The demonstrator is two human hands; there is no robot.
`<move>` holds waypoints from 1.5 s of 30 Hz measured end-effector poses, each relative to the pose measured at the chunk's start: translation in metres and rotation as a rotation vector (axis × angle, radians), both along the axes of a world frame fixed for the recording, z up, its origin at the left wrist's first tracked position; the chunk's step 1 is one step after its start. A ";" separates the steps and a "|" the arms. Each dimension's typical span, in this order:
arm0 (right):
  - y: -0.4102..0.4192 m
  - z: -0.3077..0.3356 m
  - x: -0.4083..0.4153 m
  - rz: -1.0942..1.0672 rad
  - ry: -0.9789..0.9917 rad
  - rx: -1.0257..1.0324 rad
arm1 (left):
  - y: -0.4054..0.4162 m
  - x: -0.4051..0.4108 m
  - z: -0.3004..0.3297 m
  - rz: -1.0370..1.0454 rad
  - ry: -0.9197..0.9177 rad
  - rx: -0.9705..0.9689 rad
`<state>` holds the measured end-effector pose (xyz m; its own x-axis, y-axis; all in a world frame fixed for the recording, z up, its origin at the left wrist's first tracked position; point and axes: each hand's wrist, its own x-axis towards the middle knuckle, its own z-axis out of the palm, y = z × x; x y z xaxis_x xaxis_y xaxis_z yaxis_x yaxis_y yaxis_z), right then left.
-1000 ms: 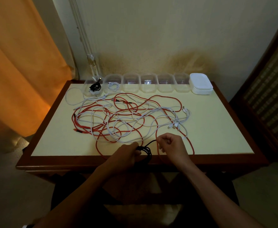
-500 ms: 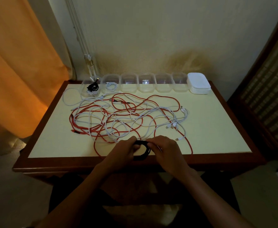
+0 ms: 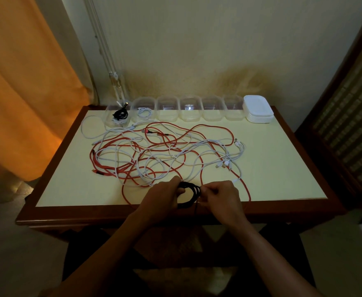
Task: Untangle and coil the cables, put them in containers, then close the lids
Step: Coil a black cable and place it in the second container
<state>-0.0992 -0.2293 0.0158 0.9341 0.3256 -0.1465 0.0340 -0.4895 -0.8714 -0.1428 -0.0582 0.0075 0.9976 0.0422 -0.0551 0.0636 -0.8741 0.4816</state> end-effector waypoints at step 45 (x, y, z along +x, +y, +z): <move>0.020 -0.031 -0.022 -0.607 0.787 0.852 | -0.034 -0.025 -0.014 0.799 -0.336 -1.191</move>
<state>-0.1209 -0.2097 -0.0157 0.7230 0.1462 -0.6752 -0.6528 0.4645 -0.5984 -0.1681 -0.0925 -0.0062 0.7047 0.6721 -0.2273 0.0704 0.2525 0.9650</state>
